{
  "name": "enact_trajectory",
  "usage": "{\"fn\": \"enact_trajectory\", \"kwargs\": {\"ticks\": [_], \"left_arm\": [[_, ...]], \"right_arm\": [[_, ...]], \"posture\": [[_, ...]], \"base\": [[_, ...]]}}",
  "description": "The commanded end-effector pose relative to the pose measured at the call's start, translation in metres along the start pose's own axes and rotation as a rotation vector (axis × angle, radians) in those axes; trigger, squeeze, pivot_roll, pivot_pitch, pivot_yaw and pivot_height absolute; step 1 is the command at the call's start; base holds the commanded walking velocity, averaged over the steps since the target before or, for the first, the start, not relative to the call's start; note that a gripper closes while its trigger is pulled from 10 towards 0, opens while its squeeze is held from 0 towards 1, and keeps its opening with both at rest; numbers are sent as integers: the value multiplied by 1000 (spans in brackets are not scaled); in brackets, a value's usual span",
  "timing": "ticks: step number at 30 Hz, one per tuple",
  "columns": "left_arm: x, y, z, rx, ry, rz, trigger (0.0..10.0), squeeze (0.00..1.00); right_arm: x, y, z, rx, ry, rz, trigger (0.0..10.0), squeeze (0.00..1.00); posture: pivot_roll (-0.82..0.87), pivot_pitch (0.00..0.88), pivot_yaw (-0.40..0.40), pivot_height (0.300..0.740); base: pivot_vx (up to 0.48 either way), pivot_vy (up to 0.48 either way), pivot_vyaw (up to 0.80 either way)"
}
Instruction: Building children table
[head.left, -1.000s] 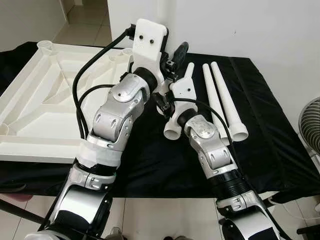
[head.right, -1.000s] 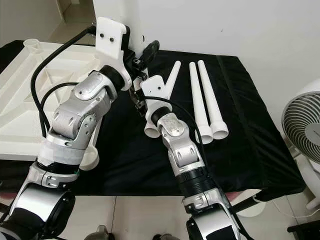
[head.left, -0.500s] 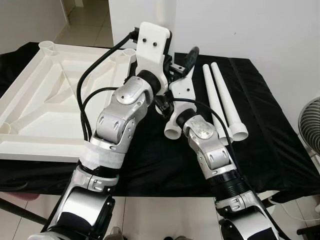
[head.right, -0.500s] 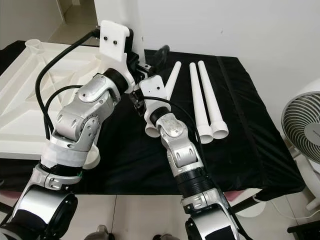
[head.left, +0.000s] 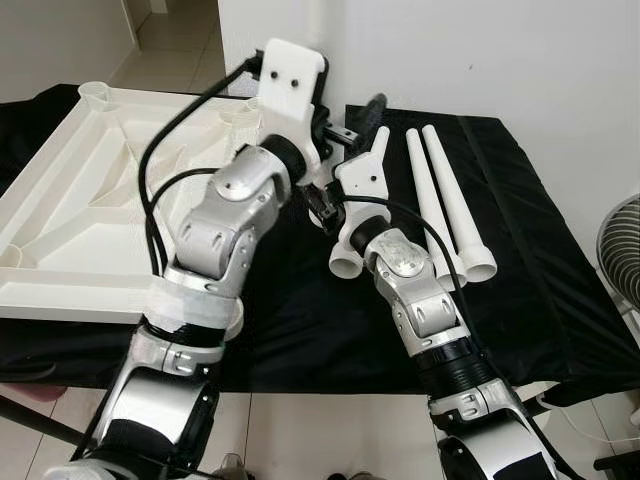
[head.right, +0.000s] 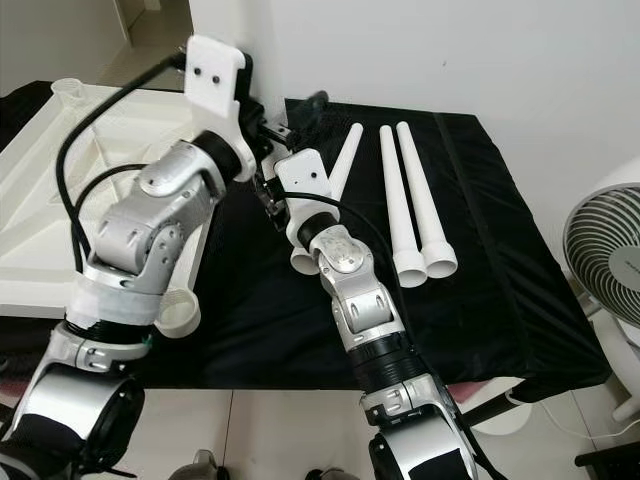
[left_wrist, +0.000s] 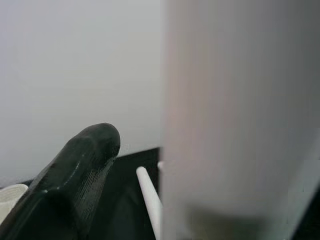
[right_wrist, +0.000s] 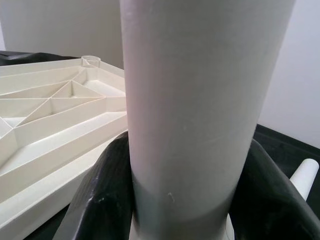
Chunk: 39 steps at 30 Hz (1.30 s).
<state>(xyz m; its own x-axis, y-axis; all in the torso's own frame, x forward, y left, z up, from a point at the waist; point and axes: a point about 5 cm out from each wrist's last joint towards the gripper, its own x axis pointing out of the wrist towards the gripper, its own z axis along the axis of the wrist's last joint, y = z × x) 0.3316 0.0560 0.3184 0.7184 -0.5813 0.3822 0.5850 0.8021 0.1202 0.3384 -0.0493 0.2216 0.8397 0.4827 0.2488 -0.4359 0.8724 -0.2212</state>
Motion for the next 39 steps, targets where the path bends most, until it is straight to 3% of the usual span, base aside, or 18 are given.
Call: {"fn": "enact_trajectory", "kwargs": {"ticks": [1,7,12,17,19,23,28,30,32,34,38,39], "left_arm": [[2,-2,6,7,-22,-31,10000,0],[1,6,24,-12,-69,-49,10000,0],[-2,1,36,-32,-110,-104,10000,0],[-9,-3,28,-64,-86,-145,10000,0],[-17,-14,21,-110,-58,-236,10000,0],[-26,-23,17,-122,-43,-323,10000,0],[-33,-11,4,-117,29,-257,10000,0],[-34,-6,0,-117,52,-221,10000,0],[-39,13,-11,-46,99,-112,10000,0],[-42,18,-14,-23,113,-83,10000,0],[-54,27,-23,55,164,-77,10000,0],[-63,29,-31,101,206,-115,10000,0]], "right_arm": [[2,1,5,-5,-22,-2,10000,0],[1,1,0,-2,-3,-4,10000,0],[1,-4,-6,37,20,-71,10000,0],[0,-16,-7,108,-2,-179,10000,0],[0,-21,-7,120,-5,-208,10000,0],[0,-24,-6,123,-18,-238,10000,0],[-3,-35,-5,219,-49,-327,10000,0],[-4,-36,-5,215,-57,-337,10000,0],[-6,-36,-6,204,-52,-346,10000,0],[-7,-37,-7,193,-49,-350,10000,0],[-10,-32,-7,188,-71,-304,10000,0],[-12,-30,-6,190,-87,-284,10000,0]], "posture": [[169,62,-41,740],[171,68,-38,740],[174,68,-38,740],[173,69,-38,740],[173,69,-39,740],[174,68,-39,740],[175,69,-38,740],[175,69,-38,740],[175,69,-37,740],[175,69,-37,740],[178,69,-37,740],[179,70,-37,740]], "base": [[0,0,0],[0,0,0],[0,0,0],[0,0,0],[0,0,0],[0,0,0],[0,0,0],[0,0,0],[0,0,0],[0,0,0],[0,0,0],[0,0,0]]}}
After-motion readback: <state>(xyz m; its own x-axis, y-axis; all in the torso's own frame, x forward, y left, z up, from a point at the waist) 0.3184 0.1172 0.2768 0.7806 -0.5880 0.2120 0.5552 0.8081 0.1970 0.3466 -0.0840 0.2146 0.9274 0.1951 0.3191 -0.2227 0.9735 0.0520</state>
